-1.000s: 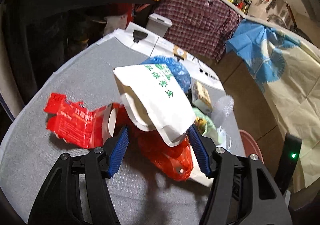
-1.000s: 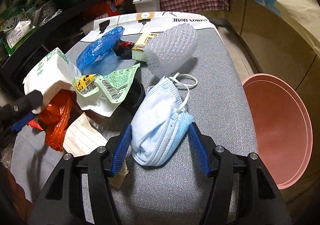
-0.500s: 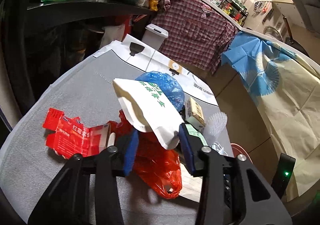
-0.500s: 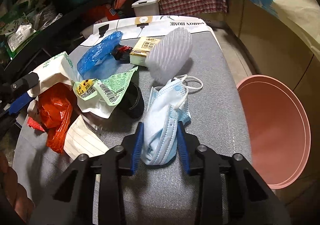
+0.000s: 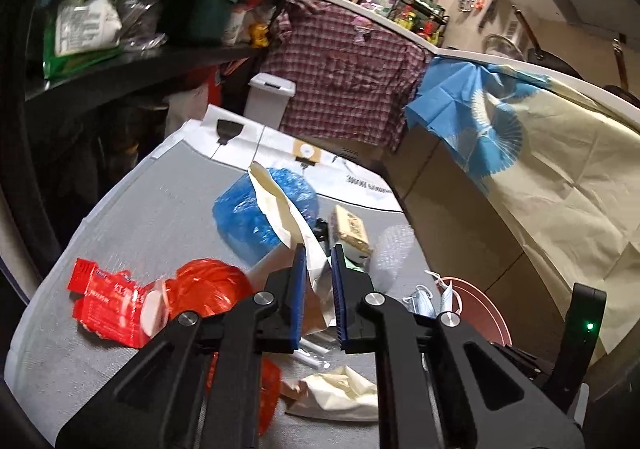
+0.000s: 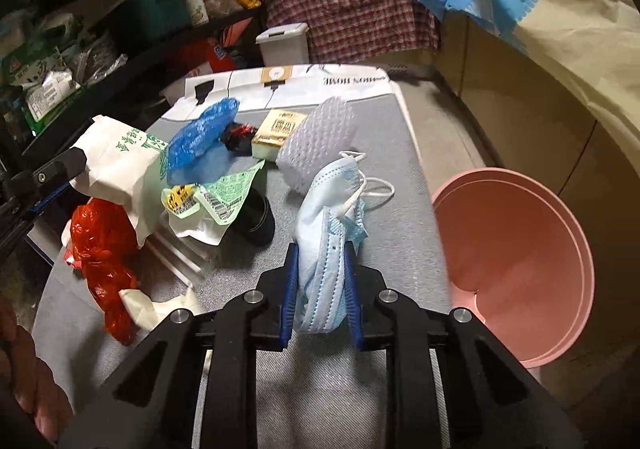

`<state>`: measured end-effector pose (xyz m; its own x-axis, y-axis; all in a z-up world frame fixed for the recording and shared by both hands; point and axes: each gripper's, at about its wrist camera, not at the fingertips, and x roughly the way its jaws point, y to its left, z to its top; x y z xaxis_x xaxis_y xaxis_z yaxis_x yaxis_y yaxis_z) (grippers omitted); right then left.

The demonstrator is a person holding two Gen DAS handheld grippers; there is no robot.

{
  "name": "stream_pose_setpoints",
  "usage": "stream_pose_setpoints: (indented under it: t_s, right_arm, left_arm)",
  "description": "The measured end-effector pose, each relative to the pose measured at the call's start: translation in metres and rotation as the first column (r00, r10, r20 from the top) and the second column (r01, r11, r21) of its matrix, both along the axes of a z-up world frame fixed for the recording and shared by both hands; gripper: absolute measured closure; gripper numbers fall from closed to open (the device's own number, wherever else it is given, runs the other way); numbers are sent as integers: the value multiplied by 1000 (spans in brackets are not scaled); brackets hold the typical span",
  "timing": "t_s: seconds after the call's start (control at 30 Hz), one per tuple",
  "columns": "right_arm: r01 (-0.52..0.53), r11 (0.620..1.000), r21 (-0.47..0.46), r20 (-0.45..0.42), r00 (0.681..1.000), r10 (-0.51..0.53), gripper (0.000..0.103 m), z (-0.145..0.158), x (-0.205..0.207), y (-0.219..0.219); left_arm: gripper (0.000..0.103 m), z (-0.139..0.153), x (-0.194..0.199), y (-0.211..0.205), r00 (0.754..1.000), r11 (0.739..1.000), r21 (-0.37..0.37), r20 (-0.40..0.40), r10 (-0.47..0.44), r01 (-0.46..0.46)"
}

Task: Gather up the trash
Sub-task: 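Carry the mask over the pink bucket and open the right gripper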

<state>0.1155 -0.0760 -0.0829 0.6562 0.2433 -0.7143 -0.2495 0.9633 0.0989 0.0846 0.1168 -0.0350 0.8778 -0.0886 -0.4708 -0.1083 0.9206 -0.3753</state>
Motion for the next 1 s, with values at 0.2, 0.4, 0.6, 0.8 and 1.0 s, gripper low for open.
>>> stream_pose_setpoints:
  t_s: [0.2,0.4,0.6,0.8,1.0]
  right_arm:
    - [6,1000,21,42,999,-6,82,18,-14,-13]
    - [10,999,37,64,998,-12,82,34,-27,-24]
    - [9,999,47,89,996,-13,82,55,-41,-35]
    - [8,998,64,103,995,-15,82,78,-48,-52]
    - [10,999,41,130,991,-15,82,100,-54,-74]
  left_arm:
    - [94,15,-11,-7,998,1000,12,49,-24,24]
    - [97,27,-22,-22,994,998,27,82,-66,64]
    - [99,33,-32,-33,992,995,50,88,-87,83]
    - [99,38,-40,-42,989,993,58,93,-112,107]
    - [99,44,-46,-52,986,989,58,89,-138,133]
